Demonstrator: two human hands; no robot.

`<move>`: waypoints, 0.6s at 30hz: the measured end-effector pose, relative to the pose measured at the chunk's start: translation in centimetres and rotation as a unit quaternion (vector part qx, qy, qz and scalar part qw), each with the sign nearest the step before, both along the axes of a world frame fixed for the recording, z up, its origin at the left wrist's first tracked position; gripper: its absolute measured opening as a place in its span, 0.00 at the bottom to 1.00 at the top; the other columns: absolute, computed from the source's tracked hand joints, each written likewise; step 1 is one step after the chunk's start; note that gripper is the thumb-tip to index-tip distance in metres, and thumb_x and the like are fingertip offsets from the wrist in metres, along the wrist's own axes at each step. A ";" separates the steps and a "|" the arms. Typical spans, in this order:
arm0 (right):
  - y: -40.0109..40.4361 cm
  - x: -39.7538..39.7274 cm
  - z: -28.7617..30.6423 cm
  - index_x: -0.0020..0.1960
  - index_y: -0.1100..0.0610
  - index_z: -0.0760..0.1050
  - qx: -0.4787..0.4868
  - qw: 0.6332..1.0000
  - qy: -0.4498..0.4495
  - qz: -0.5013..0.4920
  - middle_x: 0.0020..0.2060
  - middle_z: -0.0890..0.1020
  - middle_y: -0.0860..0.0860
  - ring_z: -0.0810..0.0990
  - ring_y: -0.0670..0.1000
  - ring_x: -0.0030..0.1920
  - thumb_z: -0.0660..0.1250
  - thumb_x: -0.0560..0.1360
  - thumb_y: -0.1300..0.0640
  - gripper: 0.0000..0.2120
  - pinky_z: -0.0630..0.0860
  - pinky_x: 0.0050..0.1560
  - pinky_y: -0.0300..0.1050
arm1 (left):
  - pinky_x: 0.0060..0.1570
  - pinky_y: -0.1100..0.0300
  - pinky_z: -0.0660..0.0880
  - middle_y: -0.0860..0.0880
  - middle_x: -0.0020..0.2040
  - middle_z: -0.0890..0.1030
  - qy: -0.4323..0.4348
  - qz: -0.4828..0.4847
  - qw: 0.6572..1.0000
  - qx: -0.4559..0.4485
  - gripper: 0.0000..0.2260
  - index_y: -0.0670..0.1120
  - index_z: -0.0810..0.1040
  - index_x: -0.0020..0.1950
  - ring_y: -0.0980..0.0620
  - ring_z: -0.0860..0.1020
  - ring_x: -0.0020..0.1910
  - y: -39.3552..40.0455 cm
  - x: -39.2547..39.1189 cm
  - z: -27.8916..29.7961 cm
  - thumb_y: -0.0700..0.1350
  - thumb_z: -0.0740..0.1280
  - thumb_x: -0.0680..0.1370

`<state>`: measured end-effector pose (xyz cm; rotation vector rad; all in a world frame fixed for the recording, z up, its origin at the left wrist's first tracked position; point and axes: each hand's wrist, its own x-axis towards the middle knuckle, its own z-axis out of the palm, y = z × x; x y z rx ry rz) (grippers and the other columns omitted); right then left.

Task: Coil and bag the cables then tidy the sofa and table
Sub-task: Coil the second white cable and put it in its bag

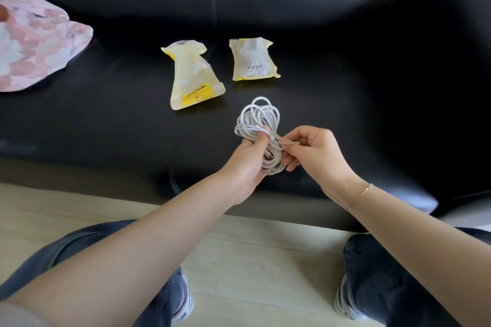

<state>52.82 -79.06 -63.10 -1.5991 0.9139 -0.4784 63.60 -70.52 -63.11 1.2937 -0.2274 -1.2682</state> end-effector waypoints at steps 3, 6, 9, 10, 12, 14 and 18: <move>-0.6 0.1 0.7 0.41 0.63 0.80 -0.006 0.998 0.043 0.038 0.31 0.83 0.59 0.80 0.53 0.30 0.68 0.76 0.63 0.06 0.80 0.33 0.44 | 0.61 0.53 0.77 0.46 0.61 0.81 -0.003 -0.015 1.000 0.002 0.17 0.47 0.71 0.70 0.50 0.81 0.59 0.1 0.2 -0.1 0.51 0.56 0.84; -2.2 -0.1 2.1 0.39 0.62 0.81 -0.037 0.995 0.090 0.029 0.31 0.82 0.57 0.80 0.52 0.30 0.65 0.74 0.63 0.08 0.81 0.33 0.47 | 0.61 0.52 0.77 0.48 0.58 0.82 -0.058 -0.047 0.997 0.011 0.13 0.49 0.75 0.65 0.51 0.81 0.57 0.0 0.8 0.3 0.51 0.58 0.84; -4.0 -0.5 3.1 0.48 0.57 0.82 -0.109 0.991 0.072 -0.010 0.38 0.83 0.53 0.81 0.49 0.33 0.64 0.76 0.61 0.08 0.82 0.35 0.46 | 0.61 0.52 0.76 0.49 0.55 0.83 -0.107 -0.099 0.989 0.036 0.09 0.52 0.77 0.57 0.51 0.81 0.56 -0.1 1.4 0.8 0.52 0.60 0.83; -4.3 -0.6 3.3 0.52 0.56 0.82 -0.116 0.991 0.061 0.006 0.41 0.83 0.51 0.81 0.49 0.35 0.65 0.78 0.60 0.07 0.82 0.36 0.44 | 0.61 0.53 0.76 0.49 0.55 0.84 -0.112 -0.121 0.986 0.037 0.08 0.52 0.77 0.57 0.51 0.81 0.56 0.0 1.5 1.0 0.51 0.60 0.83; -4.6 -0.8 3.4 0.56 0.55 0.81 -0.113 0.991 0.042 0.053 0.43 0.84 0.51 0.83 0.48 0.38 0.67 0.79 0.57 0.08 0.82 0.37 0.42 | 0.60 0.54 0.77 0.49 0.56 0.84 -0.112 -0.158 0.981 0.029 0.09 0.51 0.77 0.59 0.52 0.81 0.57 0.1 1.7 1.3 0.51 0.60 0.83; -4.6 -0.8 3.4 0.53 0.56 0.81 -0.117 0.990 0.019 0.075 0.43 0.85 0.51 0.85 0.48 0.41 0.67 0.78 0.57 0.07 0.82 0.40 0.40 | 0.60 0.56 0.77 0.51 0.55 0.83 -0.114 -0.178 0.977 0.024 0.11 0.50 0.75 0.63 0.54 0.81 0.56 0.2 1.8 1.5 0.51 0.60 0.83; -4.6 -0.9 3.1 0.50 0.61 0.83 -0.169 0.981 0.029 0.092 0.41 0.85 0.52 0.85 0.47 0.40 0.66 0.79 0.60 0.08 0.82 0.44 0.41 | 0.60 0.59 0.75 0.56 0.53 0.83 -0.169 -0.207 0.963 0.033 0.12 0.56 0.75 0.62 0.57 0.80 0.56 0.5 1.6 1.4 0.57 0.63 0.80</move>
